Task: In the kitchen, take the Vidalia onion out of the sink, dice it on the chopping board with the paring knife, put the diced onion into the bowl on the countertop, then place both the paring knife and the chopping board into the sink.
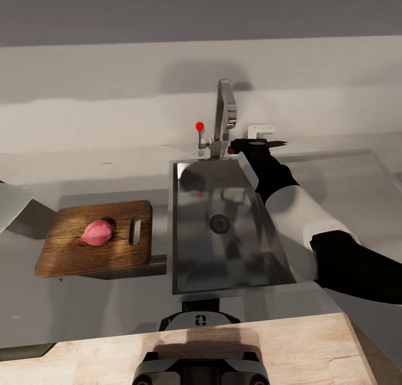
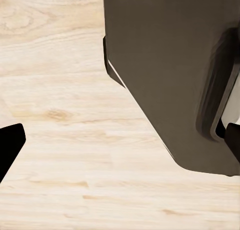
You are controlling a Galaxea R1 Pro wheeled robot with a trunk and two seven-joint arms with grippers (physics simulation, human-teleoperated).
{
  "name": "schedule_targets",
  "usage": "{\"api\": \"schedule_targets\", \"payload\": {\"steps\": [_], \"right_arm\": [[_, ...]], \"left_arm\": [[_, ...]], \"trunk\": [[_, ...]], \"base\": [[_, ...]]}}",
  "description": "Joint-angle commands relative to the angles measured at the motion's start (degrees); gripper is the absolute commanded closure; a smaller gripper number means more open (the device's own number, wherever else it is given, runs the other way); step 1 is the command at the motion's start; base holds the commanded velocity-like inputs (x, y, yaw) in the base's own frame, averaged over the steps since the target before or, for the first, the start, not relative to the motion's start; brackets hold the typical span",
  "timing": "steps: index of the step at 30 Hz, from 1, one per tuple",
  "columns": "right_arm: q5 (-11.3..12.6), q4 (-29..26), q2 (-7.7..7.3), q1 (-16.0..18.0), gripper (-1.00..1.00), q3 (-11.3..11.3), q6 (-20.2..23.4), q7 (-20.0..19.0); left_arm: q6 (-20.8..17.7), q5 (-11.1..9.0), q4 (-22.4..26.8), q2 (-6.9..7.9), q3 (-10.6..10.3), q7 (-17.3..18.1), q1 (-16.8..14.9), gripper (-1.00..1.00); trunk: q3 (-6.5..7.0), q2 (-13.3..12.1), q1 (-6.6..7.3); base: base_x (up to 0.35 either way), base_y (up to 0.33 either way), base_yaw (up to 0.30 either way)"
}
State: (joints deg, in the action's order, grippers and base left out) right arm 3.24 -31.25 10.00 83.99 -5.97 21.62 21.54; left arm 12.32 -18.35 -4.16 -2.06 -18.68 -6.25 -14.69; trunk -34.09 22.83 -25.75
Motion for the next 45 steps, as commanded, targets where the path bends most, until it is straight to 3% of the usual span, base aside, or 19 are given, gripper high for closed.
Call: {"api": "schedule_targets", "payload": {"steps": [1, 31, 45], "right_arm": [[0.3, 0.0, 0.0, 0.0, -1.0, -0.2, 0.3, 0.4], [0.2, 0.7, 0.0, 0.0, -1.0, -0.1, 0.3, 0.4], [0.2, 0.8, 0.0, 0.0, -1.0, -0.2, 0.3, 0.4]], "left_arm": [[0.4, -0.4, -0.2, -0.05, -0.5, -0.1, -0.1, -1.0], [0.4, -0.4, -0.3, 0.3, -0.5, -0.1, -0.1, -1.0], [0.4, -0.4, -0.2, 0.31, -0.5, -0.1, -0.1, -1.0]], "trunk": [[-0.07, 0.1, -0.03], [-0.08, 0.1, -0.03], [-0.97, 0.1, -0.03]], "base": [[0.0, 0.0, 0.0], [0.0, 0.026, 0.0], [0.0, 0.0, 0.0]]}}
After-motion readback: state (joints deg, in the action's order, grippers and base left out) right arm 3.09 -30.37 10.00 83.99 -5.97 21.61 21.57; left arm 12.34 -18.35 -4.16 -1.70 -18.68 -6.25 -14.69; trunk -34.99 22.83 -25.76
